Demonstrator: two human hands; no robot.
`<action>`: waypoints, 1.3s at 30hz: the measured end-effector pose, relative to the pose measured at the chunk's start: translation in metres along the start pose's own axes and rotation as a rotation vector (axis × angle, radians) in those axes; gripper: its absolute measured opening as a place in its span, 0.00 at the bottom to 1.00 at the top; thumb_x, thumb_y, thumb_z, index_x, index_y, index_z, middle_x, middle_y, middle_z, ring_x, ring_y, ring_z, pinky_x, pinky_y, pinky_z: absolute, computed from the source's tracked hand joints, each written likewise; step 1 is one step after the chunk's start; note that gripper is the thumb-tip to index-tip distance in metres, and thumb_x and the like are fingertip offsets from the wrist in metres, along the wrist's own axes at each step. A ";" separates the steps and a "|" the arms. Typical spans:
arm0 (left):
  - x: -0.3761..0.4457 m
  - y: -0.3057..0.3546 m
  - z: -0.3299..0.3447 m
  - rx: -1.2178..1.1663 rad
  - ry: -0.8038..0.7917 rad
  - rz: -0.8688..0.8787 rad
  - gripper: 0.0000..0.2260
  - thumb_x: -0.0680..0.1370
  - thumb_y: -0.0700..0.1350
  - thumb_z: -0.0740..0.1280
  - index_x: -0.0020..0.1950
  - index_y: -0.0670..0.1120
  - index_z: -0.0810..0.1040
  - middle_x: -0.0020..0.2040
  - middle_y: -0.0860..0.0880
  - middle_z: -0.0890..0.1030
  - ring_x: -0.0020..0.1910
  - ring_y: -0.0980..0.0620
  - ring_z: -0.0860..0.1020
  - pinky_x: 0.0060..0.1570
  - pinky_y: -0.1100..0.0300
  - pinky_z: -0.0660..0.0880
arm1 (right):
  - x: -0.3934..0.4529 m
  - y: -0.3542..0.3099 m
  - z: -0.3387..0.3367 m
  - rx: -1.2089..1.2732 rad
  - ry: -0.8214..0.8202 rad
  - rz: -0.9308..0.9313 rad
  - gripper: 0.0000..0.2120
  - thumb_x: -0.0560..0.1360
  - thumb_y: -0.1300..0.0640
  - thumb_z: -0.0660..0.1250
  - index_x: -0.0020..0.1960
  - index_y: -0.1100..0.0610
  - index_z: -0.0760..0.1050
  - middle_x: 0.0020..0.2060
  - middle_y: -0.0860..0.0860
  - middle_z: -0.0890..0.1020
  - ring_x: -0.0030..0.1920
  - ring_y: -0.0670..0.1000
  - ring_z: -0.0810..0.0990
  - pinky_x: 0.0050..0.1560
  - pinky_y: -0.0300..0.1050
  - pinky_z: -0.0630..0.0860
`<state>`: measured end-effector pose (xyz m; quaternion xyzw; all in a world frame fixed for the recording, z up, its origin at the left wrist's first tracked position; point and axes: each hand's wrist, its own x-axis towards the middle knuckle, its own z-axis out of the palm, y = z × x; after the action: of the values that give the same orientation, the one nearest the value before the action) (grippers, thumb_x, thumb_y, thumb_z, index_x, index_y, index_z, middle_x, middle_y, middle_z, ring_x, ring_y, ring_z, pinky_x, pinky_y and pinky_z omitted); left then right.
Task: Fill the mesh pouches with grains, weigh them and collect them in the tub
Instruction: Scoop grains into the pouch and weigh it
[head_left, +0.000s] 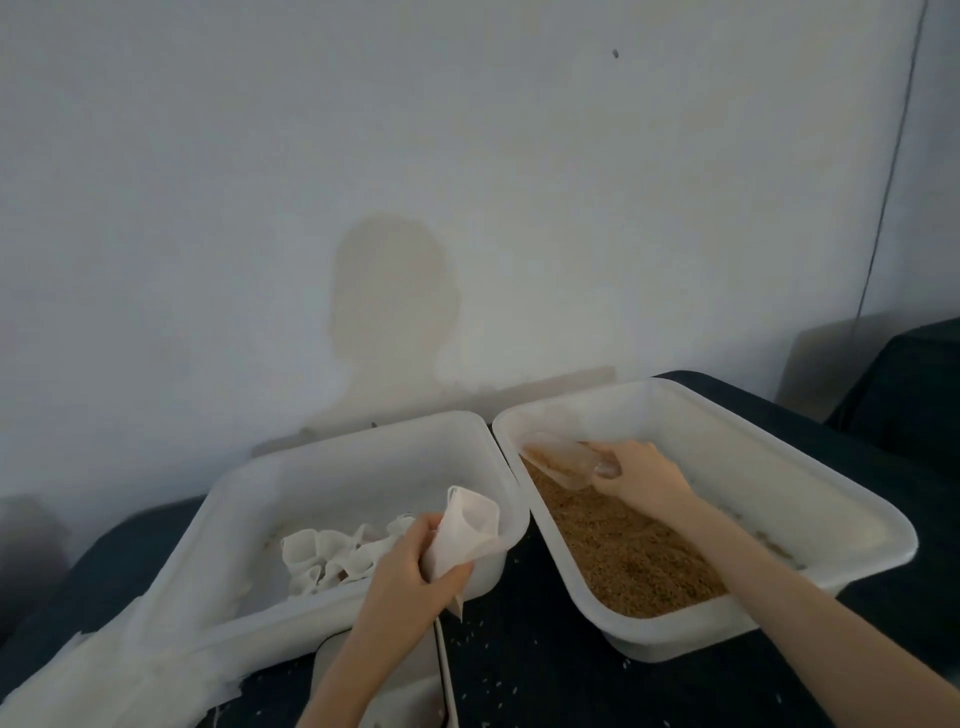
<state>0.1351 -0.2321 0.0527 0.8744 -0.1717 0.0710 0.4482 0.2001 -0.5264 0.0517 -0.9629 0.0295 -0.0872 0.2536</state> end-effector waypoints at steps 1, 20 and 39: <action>-0.001 -0.002 -0.004 0.004 0.004 -0.012 0.16 0.74 0.44 0.71 0.59 0.51 0.71 0.50 0.56 0.77 0.48 0.60 0.75 0.40 0.71 0.71 | -0.001 -0.003 -0.004 0.044 0.007 -0.036 0.24 0.76 0.53 0.66 0.71 0.50 0.70 0.57 0.47 0.81 0.48 0.40 0.78 0.48 0.39 0.76; -0.009 -0.025 -0.046 0.079 -0.048 -0.110 0.14 0.74 0.50 0.70 0.58 0.55 0.72 0.48 0.53 0.80 0.45 0.56 0.79 0.45 0.58 0.78 | -0.038 -0.072 -0.066 0.288 -0.561 -0.438 0.22 0.72 0.55 0.72 0.62 0.38 0.74 0.56 0.35 0.80 0.51 0.34 0.79 0.49 0.26 0.72; -0.004 0.000 -0.029 0.277 -0.051 0.065 0.24 0.72 0.62 0.67 0.66 0.64 0.64 0.58 0.62 0.72 0.55 0.61 0.71 0.55 0.64 0.70 | -0.050 -0.104 -0.071 0.019 -0.474 -0.463 0.18 0.75 0.58 0.68 0.65 0.49 0.76 0.59 0.41 0.79 0.59 0.37 0.75 0.62 0.32 0.69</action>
<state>0.1320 -0.2074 0.0686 0.9234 -0.1997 0.0861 0.3162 0.1395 -0.4653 0.1556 -0.9351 -0.2510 0.0838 0.2356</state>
